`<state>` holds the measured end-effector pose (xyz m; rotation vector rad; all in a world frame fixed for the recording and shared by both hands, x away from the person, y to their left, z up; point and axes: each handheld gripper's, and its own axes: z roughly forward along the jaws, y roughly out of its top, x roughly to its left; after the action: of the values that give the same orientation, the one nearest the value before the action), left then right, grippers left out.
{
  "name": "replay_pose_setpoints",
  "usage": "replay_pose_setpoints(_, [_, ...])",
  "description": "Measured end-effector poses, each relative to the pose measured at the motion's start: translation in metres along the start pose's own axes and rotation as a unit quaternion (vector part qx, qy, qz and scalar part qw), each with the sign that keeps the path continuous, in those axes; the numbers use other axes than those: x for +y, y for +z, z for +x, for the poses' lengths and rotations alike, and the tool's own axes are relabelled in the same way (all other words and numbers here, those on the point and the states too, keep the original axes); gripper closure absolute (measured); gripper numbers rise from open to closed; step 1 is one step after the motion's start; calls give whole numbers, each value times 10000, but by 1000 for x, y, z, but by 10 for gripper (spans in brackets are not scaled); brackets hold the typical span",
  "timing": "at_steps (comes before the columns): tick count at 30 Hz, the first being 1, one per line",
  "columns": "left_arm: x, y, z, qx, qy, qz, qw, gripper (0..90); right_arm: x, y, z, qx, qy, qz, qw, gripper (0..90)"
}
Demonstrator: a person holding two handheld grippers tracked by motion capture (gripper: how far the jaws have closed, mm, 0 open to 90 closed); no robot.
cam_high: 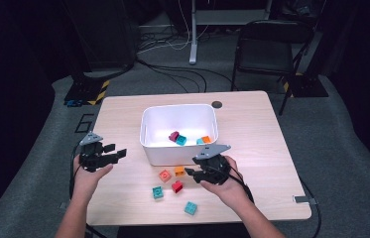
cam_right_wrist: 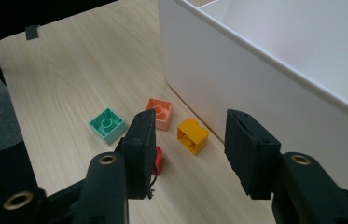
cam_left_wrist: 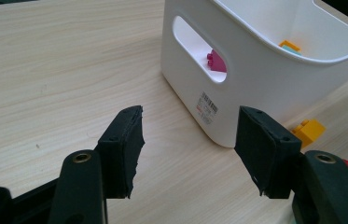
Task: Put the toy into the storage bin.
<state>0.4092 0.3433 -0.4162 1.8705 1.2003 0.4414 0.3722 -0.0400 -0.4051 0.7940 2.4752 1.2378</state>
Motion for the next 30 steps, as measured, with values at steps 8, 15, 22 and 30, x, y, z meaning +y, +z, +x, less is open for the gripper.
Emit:
replay_pose_setpoints(8, [0, 1, -1, -4, 0, 24, 10000, 413, -17, 1, 7, 47, -11, -74, 10000, 543])
replay_pose_setpoints(15, [-1, 1, -1, -4, 17, 39, 10000, 413, -31, 8, 16, 164, -22, -4, 9999, 542])
replay_pose_setpoints(22, [-1, 2, -1, -1, -6, 38, 10000, 413, -41, 16, 23, 289, -27, 85, 9995, 540])
replay_pose_setpoints(30, [-2, 4, -3, -3, 26, 70, 10000, 417, -57, 20, 28, 369, 40, 152, 9992, 541])
